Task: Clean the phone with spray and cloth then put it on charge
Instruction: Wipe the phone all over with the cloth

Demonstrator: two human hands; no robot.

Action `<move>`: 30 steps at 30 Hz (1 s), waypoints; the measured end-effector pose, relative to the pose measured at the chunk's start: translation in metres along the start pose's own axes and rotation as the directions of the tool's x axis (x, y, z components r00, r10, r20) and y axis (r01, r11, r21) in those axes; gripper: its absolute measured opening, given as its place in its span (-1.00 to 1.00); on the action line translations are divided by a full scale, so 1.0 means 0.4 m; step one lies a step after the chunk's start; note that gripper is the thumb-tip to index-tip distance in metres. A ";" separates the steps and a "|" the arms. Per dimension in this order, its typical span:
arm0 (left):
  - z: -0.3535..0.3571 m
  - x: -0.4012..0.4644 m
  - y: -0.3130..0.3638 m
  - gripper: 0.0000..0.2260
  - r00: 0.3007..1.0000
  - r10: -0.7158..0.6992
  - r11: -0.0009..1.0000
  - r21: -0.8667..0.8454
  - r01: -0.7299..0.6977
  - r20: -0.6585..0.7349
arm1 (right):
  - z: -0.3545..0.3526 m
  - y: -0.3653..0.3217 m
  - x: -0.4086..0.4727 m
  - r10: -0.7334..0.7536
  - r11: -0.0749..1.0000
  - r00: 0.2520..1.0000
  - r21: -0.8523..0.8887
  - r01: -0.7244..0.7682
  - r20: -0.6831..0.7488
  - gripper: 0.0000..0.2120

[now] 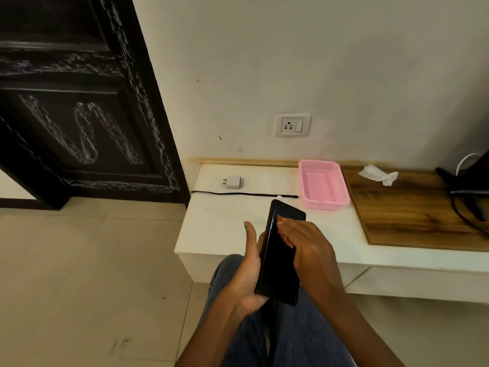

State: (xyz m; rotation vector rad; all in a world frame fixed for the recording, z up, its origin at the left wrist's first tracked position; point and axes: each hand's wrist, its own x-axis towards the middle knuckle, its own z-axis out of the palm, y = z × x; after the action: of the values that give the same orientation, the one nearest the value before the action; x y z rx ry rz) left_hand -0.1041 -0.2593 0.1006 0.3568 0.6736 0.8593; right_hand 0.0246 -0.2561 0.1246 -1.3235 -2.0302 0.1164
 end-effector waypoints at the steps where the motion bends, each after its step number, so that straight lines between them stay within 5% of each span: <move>1: 0.012 -0.004 0.001 -0.25 1.000 0.000 1.000 0.018 0.000 -0.014 | -0.003 0.003 0.013 0.009 1.000 1.000 -0.018 -0.010 -0.021 -0.59; 11: -0.010 -0.013 0.005 -0.20 0.996 -0.009 0.999 -0.040 0.005 -0.093 | 0.021 -0.022 -0.037 -0.107 0.993 0.991 0.060 0.102 0.084 -0.56; 18: 0.006 0.005 0.022 -0.18 0.998 0.028 1.000 0.000 -0.028 -0.059 | 0.003 -0.014 0.048 -0.011 1.000 0.998 -0.029 0.009 -0.069 -0.60; 26: -0.051 -0.001 0.018 -0.10 0.998 0.008 0.997 -0.077 -0.012 -0.056 | 0.033 -0.069 -0.038 -0.153 0.987 0.988 0.056 0.152 0.024 -0.72; 30: -0.039 -0.005 0.029 -0.15 1.000 -0.008 0.999 -0.048 0.007 -0.029 | 0.019 -0.026 0.006 -0.078 0.996 0.996 0.039 0.079 -0.035 -0.72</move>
State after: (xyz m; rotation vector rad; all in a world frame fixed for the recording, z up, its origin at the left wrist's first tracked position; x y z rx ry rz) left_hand -0.1220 -0.2532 0.0962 0.2987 0.6796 0.8738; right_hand 0.0114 -0.2567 0.1244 -1.2116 -2.0384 0.0979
